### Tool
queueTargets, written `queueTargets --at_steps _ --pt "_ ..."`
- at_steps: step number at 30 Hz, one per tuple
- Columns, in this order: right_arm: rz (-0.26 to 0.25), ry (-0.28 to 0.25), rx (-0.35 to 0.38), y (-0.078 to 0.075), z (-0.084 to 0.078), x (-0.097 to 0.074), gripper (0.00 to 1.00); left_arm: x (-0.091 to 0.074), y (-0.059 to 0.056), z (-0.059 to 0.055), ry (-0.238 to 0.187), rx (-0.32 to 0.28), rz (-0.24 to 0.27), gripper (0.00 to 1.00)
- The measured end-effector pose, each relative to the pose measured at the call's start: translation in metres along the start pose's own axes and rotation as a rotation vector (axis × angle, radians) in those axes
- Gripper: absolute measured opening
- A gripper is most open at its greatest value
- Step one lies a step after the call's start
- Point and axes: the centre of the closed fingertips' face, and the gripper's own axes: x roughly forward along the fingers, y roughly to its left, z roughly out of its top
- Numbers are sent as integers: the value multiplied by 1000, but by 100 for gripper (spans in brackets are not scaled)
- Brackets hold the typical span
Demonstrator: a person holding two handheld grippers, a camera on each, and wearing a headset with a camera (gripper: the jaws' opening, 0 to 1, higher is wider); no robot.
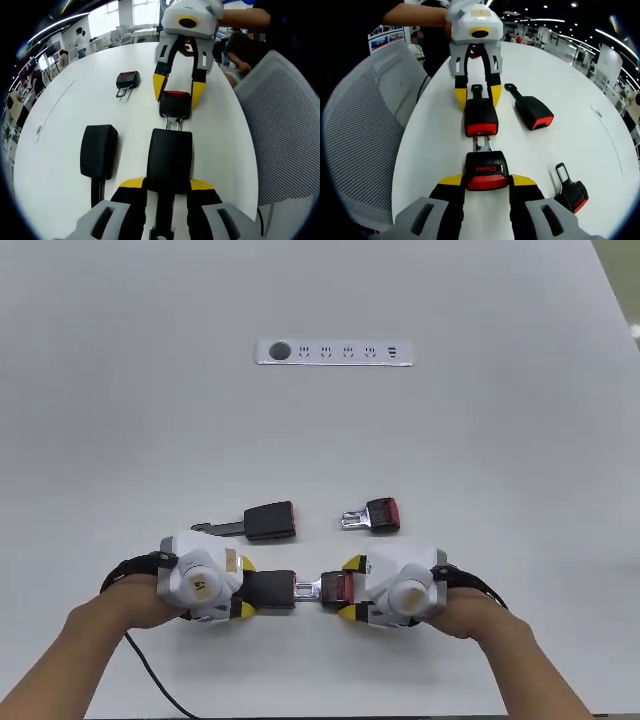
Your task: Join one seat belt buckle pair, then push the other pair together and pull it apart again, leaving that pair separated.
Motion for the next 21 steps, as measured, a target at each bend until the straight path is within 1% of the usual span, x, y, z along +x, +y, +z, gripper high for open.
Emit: queueTargets --at_steps 6,9,10,13,21 --pt "1 -8 3 0 5 7 31 -1 -1 1 0 -1 0 31" --pt "3 -14 11 2 8 9 31 -1 -1 1 0 -3 1 31" --pt "-2 -6 4 3 7 9 31 -1 -1 1 1 -3 2 31" --pt "-6 -10 1 2 7 8 31 -1 -1 1 0 -4 2 31" --pt "-12 -18 3 2 6 10 30 1 1 -3 -8 -11 9 31"
